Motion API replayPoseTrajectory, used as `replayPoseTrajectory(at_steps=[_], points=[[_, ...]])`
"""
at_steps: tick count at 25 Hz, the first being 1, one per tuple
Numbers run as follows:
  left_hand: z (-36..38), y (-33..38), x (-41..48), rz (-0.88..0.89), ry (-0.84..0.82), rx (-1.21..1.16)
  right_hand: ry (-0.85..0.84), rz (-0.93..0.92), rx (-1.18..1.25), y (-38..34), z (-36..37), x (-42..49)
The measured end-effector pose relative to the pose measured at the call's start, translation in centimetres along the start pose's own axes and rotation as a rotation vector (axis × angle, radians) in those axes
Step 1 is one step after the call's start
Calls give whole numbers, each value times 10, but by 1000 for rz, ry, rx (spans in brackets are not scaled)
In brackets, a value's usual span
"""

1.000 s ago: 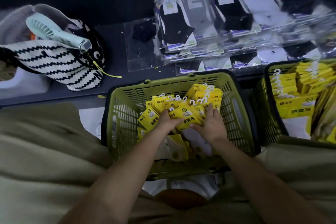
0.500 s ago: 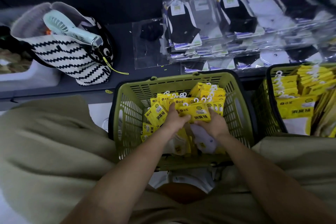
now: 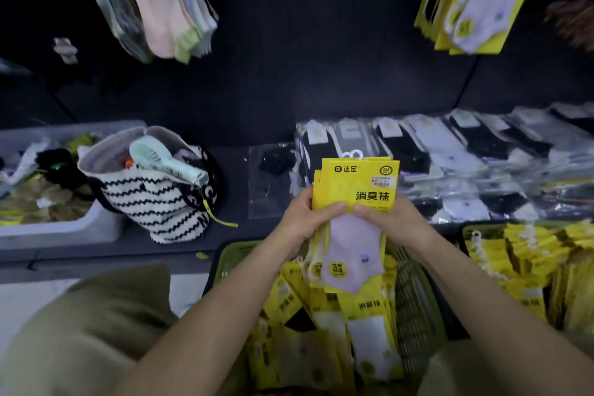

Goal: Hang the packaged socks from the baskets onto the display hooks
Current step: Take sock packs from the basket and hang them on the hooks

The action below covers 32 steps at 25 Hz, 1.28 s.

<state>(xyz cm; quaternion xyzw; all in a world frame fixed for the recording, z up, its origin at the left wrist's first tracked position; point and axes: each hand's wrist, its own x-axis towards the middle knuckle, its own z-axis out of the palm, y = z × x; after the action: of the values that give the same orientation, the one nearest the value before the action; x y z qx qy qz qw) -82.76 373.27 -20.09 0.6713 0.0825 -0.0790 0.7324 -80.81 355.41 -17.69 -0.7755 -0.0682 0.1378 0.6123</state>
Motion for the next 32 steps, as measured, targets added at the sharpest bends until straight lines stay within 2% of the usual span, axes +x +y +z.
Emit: replayPoseTrajectory(at_steps=[4,7,8,13,17,20,25,29,32], points=[[-19,59,-2,161,22,-69,17,-138,86,-53,17,17],[-25,84,-2,242,97,-93,273,-131,199,-80,24,29],[-27,90,-2,254,122,-102,311,-132,215,-88,26,33],[-38,121,0,302,131,-162,368,-240,108,-123,35,44],[-51,145,2,380,169,-165,310,-356,187,-149,33,52],[-66,162,5,444,251,-116,278,-402,150,-166,37,63],[-105,207,7,597,410,-82,376,-471,116,-213,47,101],[-143,239,9,673,439,-31,408,-499,11,-253,52,133],[-157,251,9,701,400,-11,434,-555,-14,-271,53,146]])
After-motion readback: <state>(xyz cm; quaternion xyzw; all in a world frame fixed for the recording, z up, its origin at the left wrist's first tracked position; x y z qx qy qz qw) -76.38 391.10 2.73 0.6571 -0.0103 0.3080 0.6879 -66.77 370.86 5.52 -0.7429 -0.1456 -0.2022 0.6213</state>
